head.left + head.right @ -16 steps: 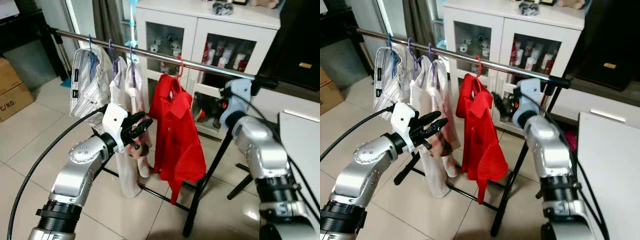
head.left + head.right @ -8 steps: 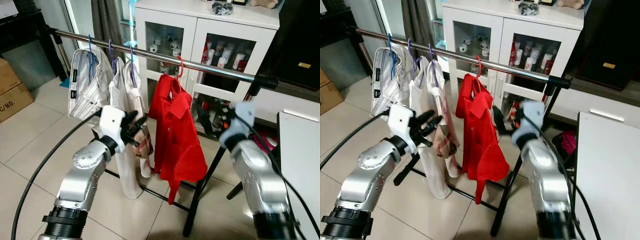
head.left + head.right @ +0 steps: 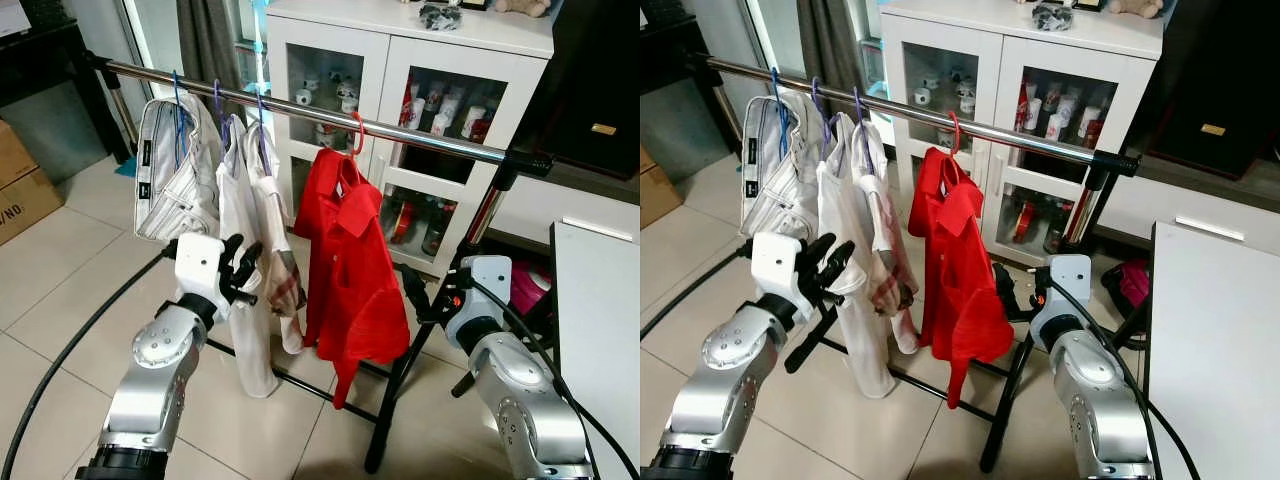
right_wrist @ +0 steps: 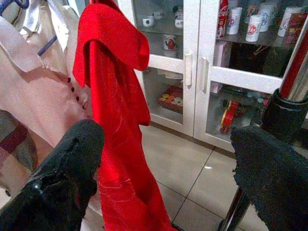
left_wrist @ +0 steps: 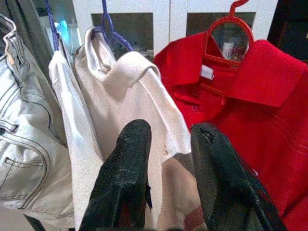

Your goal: Hang hanger

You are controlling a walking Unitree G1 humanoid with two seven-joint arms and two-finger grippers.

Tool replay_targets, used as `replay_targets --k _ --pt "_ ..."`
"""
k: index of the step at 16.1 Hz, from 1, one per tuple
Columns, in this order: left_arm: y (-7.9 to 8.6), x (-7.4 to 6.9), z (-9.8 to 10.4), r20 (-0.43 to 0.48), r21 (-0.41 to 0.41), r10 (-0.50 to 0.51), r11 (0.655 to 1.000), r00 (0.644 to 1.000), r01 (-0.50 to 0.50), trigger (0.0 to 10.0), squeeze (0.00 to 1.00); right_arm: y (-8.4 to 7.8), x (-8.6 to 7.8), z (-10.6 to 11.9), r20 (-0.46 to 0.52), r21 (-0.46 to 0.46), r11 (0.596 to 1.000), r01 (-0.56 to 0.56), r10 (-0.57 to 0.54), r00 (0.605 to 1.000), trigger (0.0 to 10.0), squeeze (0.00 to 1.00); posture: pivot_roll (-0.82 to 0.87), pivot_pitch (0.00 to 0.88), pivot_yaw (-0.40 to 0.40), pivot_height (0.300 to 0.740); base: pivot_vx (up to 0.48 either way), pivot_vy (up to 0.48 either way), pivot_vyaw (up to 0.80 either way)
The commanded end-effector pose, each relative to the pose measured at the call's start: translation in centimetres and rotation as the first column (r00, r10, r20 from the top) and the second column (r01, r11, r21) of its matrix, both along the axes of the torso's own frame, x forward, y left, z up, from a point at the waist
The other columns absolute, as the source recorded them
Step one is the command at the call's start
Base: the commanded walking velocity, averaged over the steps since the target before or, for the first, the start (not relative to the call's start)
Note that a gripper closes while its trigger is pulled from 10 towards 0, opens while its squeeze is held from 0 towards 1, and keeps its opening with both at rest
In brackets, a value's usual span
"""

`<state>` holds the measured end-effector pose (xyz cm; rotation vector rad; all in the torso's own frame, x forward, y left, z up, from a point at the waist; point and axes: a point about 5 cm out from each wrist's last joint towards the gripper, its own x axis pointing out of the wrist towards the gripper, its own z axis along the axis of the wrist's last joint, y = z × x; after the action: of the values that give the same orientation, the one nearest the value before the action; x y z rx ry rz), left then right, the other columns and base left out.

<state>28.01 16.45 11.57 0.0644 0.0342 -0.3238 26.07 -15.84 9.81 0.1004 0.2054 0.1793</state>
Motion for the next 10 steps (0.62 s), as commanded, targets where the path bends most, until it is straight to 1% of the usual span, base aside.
replay_targets --k 1,10 --pt "-0.04 0.05 -0.03 0.003 0.014 0.002 1.0 1.0 -0.002 10.0 0.0 0.01 -0.08 -0.24 -0.018 -0.01 1.0 -0.008 0.008 1.0 10.0 0.0 -0.14 0.0 -0.006 0.74 0.0 0.0 0.0" --pt "-0.04 0.05 -0.03 0.003 0.014 0.002 1.0 1.0 -0.002 10.0 0.0 0.01 -0.08 -0.24 -0.018 -0.01 1.0 -0.008 0.008 1.0 10.0 0.0 -0.14 0.0 -0.006 0.74 0.0 0.0 0.0"
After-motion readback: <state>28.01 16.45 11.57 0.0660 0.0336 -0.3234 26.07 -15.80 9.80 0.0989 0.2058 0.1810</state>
